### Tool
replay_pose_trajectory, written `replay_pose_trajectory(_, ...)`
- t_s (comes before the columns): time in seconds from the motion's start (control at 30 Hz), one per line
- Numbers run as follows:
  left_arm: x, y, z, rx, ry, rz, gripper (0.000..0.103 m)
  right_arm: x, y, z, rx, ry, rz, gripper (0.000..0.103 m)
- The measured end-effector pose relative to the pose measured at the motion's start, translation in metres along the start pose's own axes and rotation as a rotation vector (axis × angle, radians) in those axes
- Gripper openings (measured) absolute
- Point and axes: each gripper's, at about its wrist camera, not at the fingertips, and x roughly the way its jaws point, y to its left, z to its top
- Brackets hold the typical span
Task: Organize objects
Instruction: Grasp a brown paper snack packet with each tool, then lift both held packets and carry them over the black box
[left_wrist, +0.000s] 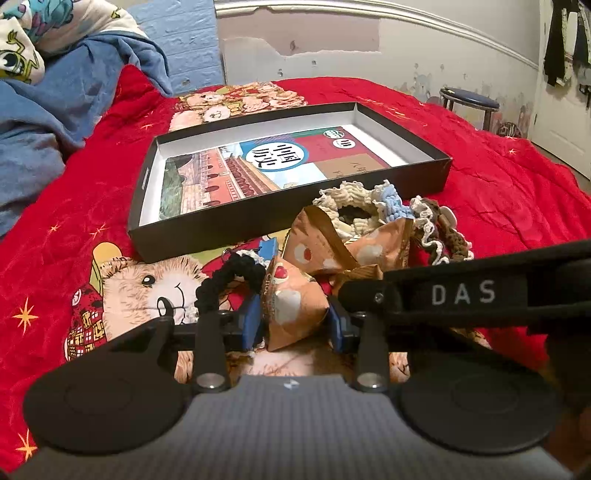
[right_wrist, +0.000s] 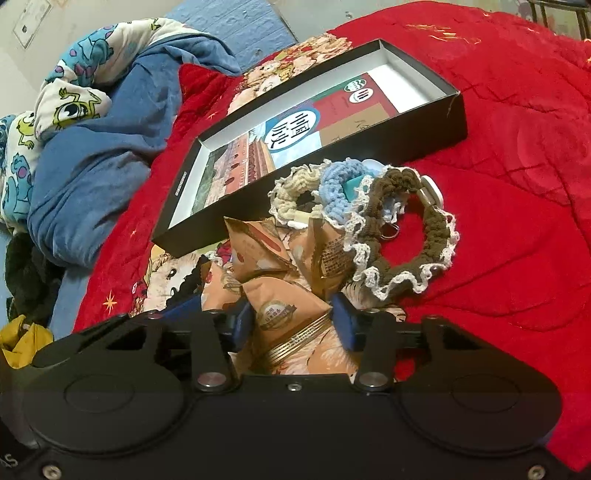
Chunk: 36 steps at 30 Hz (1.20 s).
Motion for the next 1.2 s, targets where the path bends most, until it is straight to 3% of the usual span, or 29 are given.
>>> replay_pose_trajectory(0.37,-0.016,0.002,0.004,-0.036,-0.017,-0.012,0.041,-0.015,0.004,0.000,0.021,-0.012,0.015,0.043)
replay_pose_trajectory(0.83,-0.049,0.018,0.026,-0.074,-0.169,-0.018,0.040,-0.047,0.019,0.013,-0.005,-0.179,0.153,0.043)
replay_pose_trajectory(1.03,-0.059,0.045,0.049,-0.163,-0.217,0.020,0.040,-0.063,0.032,0.044,-0.018,-0.267,0.143,0.043)
replay_pose_trajectory(1.2,-0.063,0.076,0.092,-0.186,-0.291,0.125,0.040,-0.065,0.045,0.092,-0.008,-0.331,0.127,0.043)
